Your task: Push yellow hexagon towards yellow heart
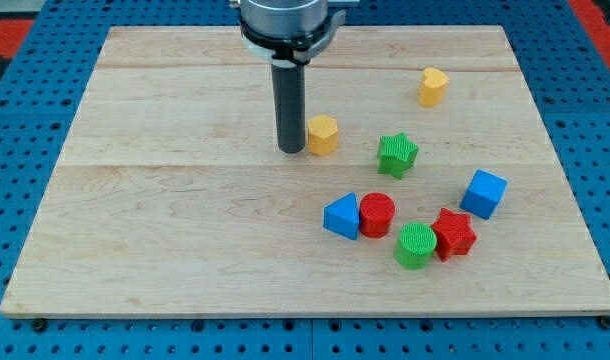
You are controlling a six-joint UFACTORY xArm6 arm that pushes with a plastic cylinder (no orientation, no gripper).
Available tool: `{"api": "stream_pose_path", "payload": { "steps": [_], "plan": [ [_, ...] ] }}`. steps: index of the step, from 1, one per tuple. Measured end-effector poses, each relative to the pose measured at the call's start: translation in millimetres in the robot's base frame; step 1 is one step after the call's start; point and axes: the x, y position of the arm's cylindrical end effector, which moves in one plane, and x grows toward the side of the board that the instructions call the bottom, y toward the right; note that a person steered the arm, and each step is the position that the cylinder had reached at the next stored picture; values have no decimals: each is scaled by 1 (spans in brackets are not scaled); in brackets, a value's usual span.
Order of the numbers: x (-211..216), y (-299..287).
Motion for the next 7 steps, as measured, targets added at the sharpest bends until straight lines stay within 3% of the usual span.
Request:
{"api": "stream_pose_path", "payload": {
  "steps": [2, 4, 7],
  "plan": [
    [8, 21],
    [-53, 37],
    [-91, 29]
  ]
}}
